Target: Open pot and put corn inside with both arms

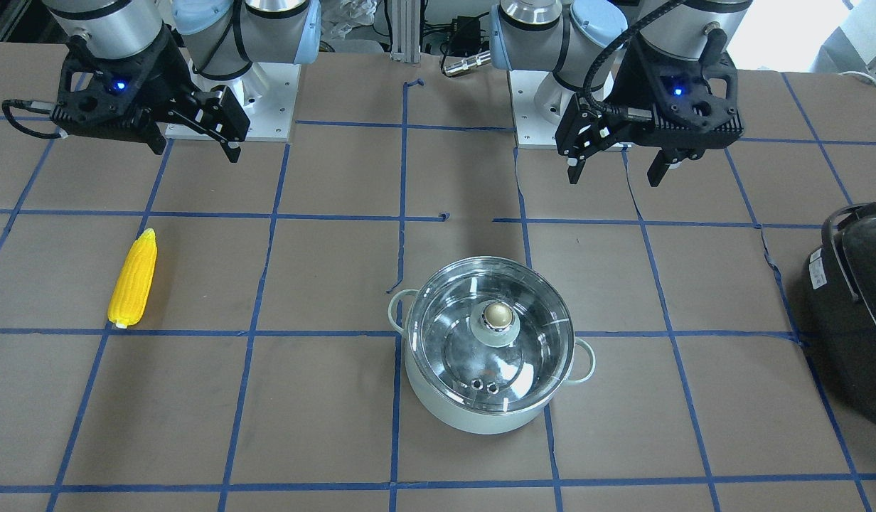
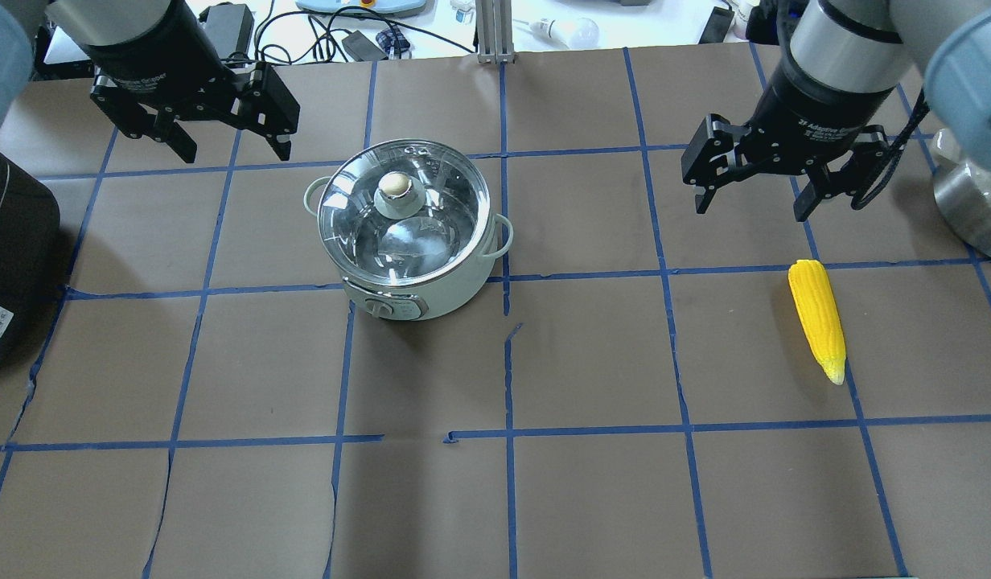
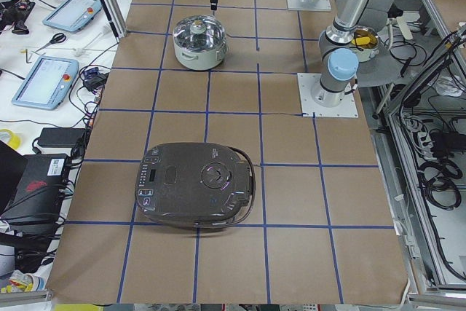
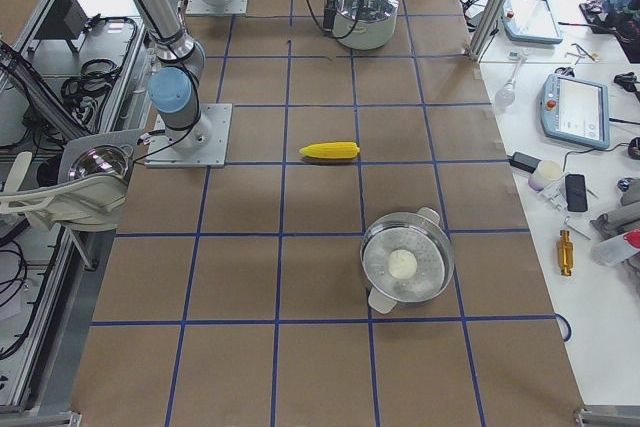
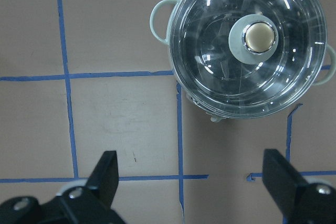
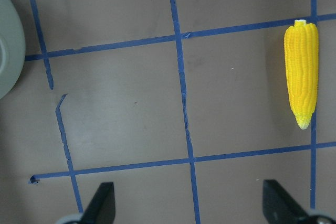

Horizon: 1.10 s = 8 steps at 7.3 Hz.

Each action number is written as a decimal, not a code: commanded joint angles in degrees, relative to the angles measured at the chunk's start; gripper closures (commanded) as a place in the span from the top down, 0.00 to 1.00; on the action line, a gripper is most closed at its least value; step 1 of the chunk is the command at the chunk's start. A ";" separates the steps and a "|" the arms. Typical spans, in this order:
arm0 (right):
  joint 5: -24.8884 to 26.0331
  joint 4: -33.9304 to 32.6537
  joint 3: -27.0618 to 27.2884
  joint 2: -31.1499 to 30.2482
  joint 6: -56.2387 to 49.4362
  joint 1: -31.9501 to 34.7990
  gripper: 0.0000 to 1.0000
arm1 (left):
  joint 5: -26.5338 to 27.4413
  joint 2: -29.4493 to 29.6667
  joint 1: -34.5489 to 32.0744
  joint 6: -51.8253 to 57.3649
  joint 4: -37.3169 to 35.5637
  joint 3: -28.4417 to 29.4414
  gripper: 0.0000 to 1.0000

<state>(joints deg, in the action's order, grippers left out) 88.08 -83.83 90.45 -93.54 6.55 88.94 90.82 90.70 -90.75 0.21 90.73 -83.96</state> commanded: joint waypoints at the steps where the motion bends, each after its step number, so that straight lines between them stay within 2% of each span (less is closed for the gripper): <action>1: 0.69 2.09 -1.94 -0.07 0.57 0.00 1.00 | 0.06 -0.17 -0.04 0.06 -0.02 -0.07 0.97; 8: 2.54 2.18 -1.24 0.28 0.57 0.00 1.00 | 0.06 -0.26 -0.04 0.06 -0.11 0.28 0.99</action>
<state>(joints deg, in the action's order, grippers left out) 90.53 -81.72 89.20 -93.29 7.12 88.95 90.88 90.44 -90.79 0.27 90.62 -83.67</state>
